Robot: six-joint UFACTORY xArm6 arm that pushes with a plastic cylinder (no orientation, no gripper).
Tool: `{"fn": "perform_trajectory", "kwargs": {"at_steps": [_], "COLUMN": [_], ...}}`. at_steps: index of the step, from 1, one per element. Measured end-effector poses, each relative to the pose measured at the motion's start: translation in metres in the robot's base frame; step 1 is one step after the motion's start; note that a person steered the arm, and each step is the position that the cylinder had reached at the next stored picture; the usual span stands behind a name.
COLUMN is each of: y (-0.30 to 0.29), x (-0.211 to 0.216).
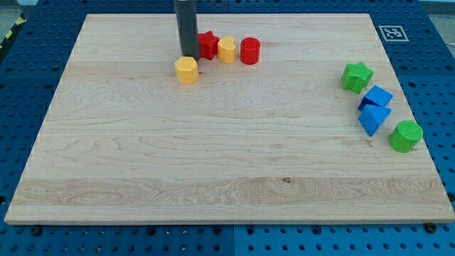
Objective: Place the hexagon parallel to the green star
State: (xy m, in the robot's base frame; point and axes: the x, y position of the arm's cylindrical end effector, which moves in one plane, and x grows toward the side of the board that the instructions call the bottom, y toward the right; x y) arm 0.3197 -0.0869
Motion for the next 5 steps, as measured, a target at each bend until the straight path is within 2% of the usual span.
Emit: {"fn": "perform_trajectory", "kwargs": {"at_steps": [2, 5], "y": [-0.01, -0.01], "x": [0.0, 0.029]}}
